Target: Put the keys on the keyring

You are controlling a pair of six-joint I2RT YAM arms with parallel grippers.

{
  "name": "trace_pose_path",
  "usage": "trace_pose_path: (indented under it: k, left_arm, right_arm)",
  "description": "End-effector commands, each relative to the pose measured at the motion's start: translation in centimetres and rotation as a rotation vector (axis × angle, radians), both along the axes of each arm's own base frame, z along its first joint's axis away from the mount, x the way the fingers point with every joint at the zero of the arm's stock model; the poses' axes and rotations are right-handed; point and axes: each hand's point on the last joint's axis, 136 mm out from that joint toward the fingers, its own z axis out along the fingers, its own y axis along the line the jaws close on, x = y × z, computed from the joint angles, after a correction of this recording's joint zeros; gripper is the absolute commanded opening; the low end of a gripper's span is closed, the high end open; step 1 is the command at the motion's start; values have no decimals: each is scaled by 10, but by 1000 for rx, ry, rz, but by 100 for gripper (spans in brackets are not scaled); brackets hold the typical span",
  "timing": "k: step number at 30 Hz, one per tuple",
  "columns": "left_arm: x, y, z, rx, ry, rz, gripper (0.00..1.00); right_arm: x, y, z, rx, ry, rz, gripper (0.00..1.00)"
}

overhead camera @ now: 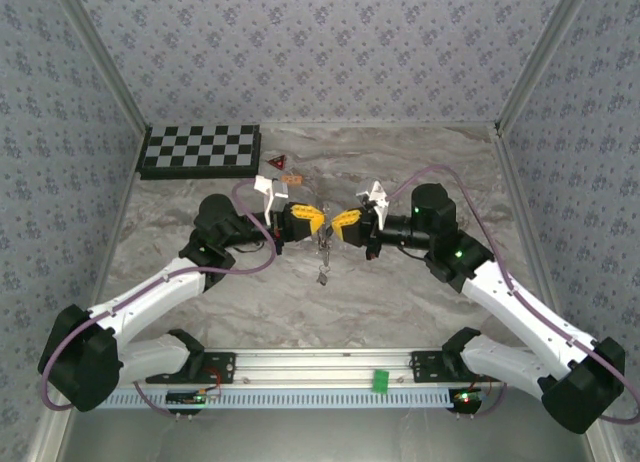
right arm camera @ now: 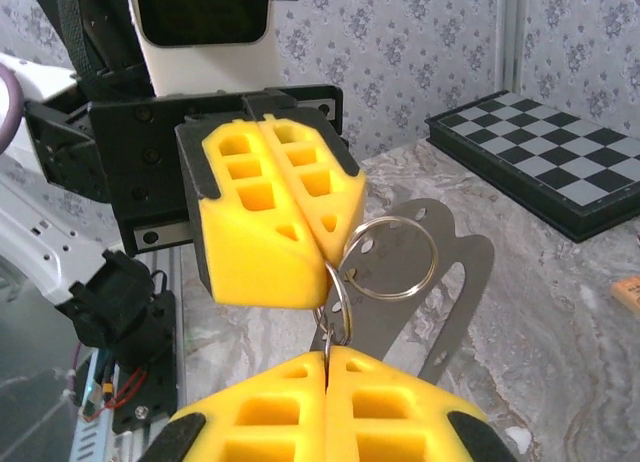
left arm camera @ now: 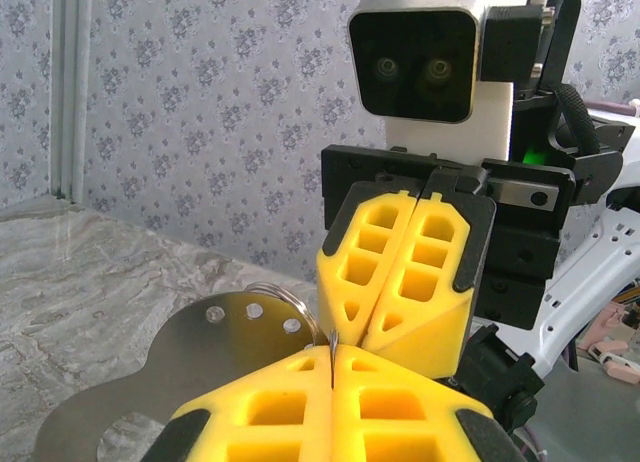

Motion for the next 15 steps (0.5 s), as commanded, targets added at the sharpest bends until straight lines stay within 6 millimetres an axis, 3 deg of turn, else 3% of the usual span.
trace_pose_path:
  k: [1, 7, 14, 15]
  left_arm:
    - [-6, 2, 24, -51, -60, -8, 0]
    - [-7, 2, 25, -54, -62, -7, 0]
    - [-8, 3, 26, -55, -62, -10, 0]
    - [-8, 3, 25, -55, -62, -8, 0]
  right_arm:
    - [-6, 4, 11, 3, -29, 28, 0]
    - [-9, 9, 7, -12, -23, 51, 0]
    - [2, 3, 5, -34, -48, -31, 0]
    - [3, 2, 7, -27, -55, -41, 9]
